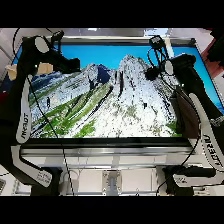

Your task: Fold the shirts.

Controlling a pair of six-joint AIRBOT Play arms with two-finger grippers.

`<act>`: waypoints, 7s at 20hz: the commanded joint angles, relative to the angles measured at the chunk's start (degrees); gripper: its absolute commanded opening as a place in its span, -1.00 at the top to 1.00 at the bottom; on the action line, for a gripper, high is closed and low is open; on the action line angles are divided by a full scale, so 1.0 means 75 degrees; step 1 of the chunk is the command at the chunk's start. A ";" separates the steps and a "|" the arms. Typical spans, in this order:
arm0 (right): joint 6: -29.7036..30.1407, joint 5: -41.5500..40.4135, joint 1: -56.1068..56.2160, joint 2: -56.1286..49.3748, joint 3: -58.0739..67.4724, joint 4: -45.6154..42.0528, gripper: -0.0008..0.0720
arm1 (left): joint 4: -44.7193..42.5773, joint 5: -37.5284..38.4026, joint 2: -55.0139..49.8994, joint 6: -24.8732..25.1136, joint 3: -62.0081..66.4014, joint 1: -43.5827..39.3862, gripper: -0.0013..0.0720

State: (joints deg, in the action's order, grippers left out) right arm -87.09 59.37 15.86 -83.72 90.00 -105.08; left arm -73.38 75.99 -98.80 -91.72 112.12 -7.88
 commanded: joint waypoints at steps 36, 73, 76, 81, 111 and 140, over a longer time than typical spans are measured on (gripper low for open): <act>-0.0009 -0.2410 0.0009 -0.0003 -0.0003 0.1804 -0.33 | -0.3325 0.0213 -0.1603 -0.0128 -0.1376 0.5047 0.93; 0.1472 -0.1795 0.0880 -0.1609 -0.2317 0.7393 -0.69 | 0.0082 -0.1521 -0.2769 -0.0358 0.0216 -0.0901 -0.99; 0.1480 -0.1830 0.0991 -0.1827 -0.2317 0.8227 -0.67 | 0.0801 -0.2221 -0.2932 -0.0323 0.0219 -0.0901 -0.97; 0.1475 -0.1897 0.1107 -0.2142 -0.2317 0.8865 0.04 | 0.0988 -0.2349 -0.3112 -0.0335 0.0216 -0.0901 0.16; 0.1192 0.1483 -0.1381 0.3092 -0.0239 0.6202 0.91 | -0.1658 0.0933 0.4278 0.1341 -0.1833 0.0050 0.93; 0.1279 0.2366 -0.3322 -0.0259 -0.2859 0.4663 -0.65 | 0.3445 -0.3587 -0.0052 0.2763 -0.4450 -0.2853 -0.26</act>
State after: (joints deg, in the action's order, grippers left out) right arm -79.46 78.22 -8.86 -84.64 74.24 -71.46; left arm -51.24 51.70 -96.86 -70.50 78.76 -27.62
